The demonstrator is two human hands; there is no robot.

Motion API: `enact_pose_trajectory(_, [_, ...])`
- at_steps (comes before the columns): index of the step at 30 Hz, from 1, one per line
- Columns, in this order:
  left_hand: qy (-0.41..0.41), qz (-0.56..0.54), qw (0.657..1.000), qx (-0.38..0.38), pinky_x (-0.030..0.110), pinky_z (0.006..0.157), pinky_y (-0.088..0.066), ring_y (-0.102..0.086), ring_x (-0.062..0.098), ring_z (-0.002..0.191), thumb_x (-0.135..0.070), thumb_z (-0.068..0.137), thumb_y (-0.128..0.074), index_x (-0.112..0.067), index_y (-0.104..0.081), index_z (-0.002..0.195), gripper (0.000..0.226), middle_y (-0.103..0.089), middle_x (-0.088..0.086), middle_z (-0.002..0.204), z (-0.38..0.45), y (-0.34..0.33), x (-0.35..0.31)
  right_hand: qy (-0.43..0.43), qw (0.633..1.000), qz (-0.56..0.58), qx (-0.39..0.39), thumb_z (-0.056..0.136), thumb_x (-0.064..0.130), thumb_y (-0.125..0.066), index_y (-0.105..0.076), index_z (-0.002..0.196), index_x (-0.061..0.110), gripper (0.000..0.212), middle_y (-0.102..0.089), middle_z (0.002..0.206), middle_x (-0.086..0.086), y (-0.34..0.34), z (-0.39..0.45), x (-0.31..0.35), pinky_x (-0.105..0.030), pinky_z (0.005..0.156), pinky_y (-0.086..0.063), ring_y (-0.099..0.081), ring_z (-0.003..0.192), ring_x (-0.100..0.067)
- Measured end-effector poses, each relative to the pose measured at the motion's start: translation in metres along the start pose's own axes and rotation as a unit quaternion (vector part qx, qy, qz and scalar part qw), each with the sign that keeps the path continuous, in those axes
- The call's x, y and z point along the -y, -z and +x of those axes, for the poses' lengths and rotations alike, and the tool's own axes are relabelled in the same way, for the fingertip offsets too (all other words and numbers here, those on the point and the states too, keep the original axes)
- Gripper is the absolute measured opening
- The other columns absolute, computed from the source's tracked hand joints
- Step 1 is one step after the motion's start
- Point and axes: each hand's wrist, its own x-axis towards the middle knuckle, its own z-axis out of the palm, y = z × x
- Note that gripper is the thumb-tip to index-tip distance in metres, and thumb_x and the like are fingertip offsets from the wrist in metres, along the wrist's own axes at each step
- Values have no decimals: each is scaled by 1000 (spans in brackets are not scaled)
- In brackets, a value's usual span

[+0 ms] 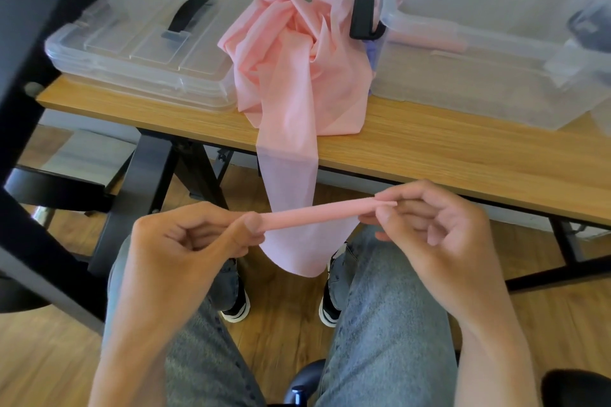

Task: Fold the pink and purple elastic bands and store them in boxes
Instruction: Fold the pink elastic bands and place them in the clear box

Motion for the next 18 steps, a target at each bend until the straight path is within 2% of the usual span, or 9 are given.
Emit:
enact_pose_trajectory(2, [2, -3, 1000, -16, 32, 70, -64, -78, 17, 75, -17, 73, -80, -20, -80, 90, 17, -80, -5, 84, 1, 0, 1, 7, 1000, 2, -10, 91, 20, -71, -73, 100, 14, 11, -81, 93, 2, -1, 1, 1, -38, 77, -64, -79, 89, -20])
enact_pose_trajectory(4, [-1, 3, 1000, -12, 29, 72, -64, -78, 14, 78, -12, 72, -81, -22, -80, 97, 27, -80, -7, 88, 1, 0, 1, 2, 1000, -9, -18, 91, 19, -73, -73, 107, 19, 17, -81, 94, 6, -1, 1, 0, -34, 78, -64, -79, 87, -16])
enact_pose_trajectory(6, [0, 11, 1000, -2, 24, 73, -63, -78, 11, 82, -11, 72, -80, -23, -74, 112, 43, -80, -9, 92, 1, 0, -1, -15, 999, -30, -18, 91, 16, -74, -68, 122, 30, 35, -80, 95, 14, 1, 2, -1, -19, 77, -60, -78, 83, -8])
enact_pose_trajectory(8, [8, 18, 1000, 7, 23, 75, -62, -78, 10, 84, -12, 72, -80, -24, -75, 110, 40, -80, -11, 93, 1, 1, 1, -24, 997, -72, -13, 92, 15, -73, -66, 129, 34, 42, -79, 97, 21, 2, 2, -4, -9, 76, -54, -76, 81, -1])
enact_pose_trajectory(12, [15, 46, 998, 41, 20, 75, -61, -77, 6, 83, -16, 72, -79, -22, -79, 97, 26, -80, -14, 89, 3, 0, 2, -16, 991, -134, -16, 94, 15, -73, -75, 109, 31, 22, -78, 92, 24, 2, 4, -7, -15, 75, -58, -75, 80, 0])
enact_pose_trajectory(15, [4, 66, 996, 59, 18, 69, -61, -77, 8, 74, -18, 74, -80, -19, -80, 93, 19, -79, -12, 81, 2, 0, 2, -13, 993, -112, -18, 95, 12, -71, -74, 99, 24, 13, -79, 85, 13, 3, 4, -8, -22, 67, -61, -77, 77, -6])
enact_pose_trajectory(18, [2, 74, 996, 55, 21, 63, -61, -76, 11, 65, -26, 76, -79, -20, -78, 93, 18, -77, -10, 72, 0, -1, 3, -4, 992, -124, -2, 97, 15, -69, -71, 97, 24, 10, -76, 74, 5, 4, 2, -8, -29, 62, -60, -75, 64, -12])
